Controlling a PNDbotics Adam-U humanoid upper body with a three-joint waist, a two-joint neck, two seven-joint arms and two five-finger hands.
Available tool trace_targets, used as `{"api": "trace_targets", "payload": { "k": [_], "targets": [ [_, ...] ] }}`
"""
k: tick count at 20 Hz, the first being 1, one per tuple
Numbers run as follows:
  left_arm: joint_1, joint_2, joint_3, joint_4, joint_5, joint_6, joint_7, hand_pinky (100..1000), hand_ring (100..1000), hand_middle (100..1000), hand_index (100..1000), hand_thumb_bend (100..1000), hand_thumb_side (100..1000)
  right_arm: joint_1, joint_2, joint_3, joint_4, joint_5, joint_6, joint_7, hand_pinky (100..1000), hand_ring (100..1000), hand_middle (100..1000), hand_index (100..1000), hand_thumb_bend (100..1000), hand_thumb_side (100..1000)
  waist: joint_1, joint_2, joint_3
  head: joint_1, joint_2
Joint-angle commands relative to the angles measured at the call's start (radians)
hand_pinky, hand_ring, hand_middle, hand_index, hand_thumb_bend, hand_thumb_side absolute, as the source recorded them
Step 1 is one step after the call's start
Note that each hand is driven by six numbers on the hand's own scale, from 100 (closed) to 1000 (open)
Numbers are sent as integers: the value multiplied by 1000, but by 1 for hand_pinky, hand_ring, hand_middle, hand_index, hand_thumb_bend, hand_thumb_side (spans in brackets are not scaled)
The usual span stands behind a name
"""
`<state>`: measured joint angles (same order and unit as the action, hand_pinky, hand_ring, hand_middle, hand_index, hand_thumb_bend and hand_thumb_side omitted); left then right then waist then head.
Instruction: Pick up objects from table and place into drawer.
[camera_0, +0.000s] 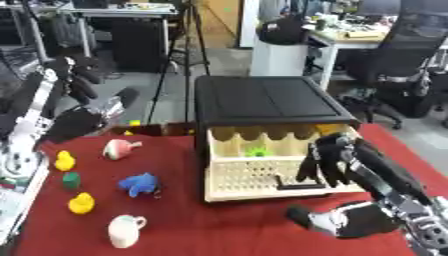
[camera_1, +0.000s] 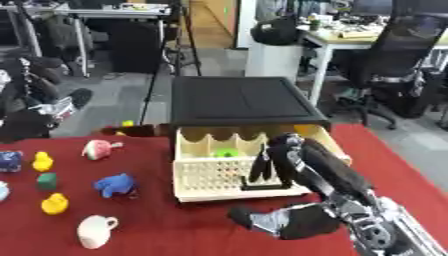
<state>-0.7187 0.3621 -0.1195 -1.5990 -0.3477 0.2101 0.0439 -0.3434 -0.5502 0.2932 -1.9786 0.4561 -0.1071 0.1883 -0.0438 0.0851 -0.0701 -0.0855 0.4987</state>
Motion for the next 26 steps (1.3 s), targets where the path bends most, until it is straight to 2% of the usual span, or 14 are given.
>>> {"api": "trace_targets", "payload": {
  "k": [1,2,14,17,18,26],
  "targets": [
    [-12,24,16,-6,2,0,5,507,500,542,748,699,503,3,-21,6,-18,6,24,41,100,217,363,524,583,608,3,-16,1,-4,4],
    [-10,24,18,-5,2,0,7,507,500,541,748,698,505,8,-22,9,-12,13,33,54,100,220,370,531,594,704,3,-16,2,-4,3],
    [-4,19,28,-7,9,0,14,507,500,541,748,694,510,17,-12,30,122,82,40,109,100,190,455,587,600,717,5,-14,7,-5,2],
    [-3,18,28,-8,10,0,14,508,500,541,748,694,511,10,-6,32,163,97,40,108,100,189,471,606,553,681,6,-15,10,-5,2],
    [-2,17,28,-8,11,0,14,508,500,541,748,694,511,7,-4,32,177,102,40,107,100,188,479,611,597,718,6,-15,11,-6,2],
    [3,17,33,-16,14,0,18,508,500,541,748,683,512,-16,6,18,261,142,46,81,100,180,583,647,601,720,8,-16,16,-5,2]
  ]
}}
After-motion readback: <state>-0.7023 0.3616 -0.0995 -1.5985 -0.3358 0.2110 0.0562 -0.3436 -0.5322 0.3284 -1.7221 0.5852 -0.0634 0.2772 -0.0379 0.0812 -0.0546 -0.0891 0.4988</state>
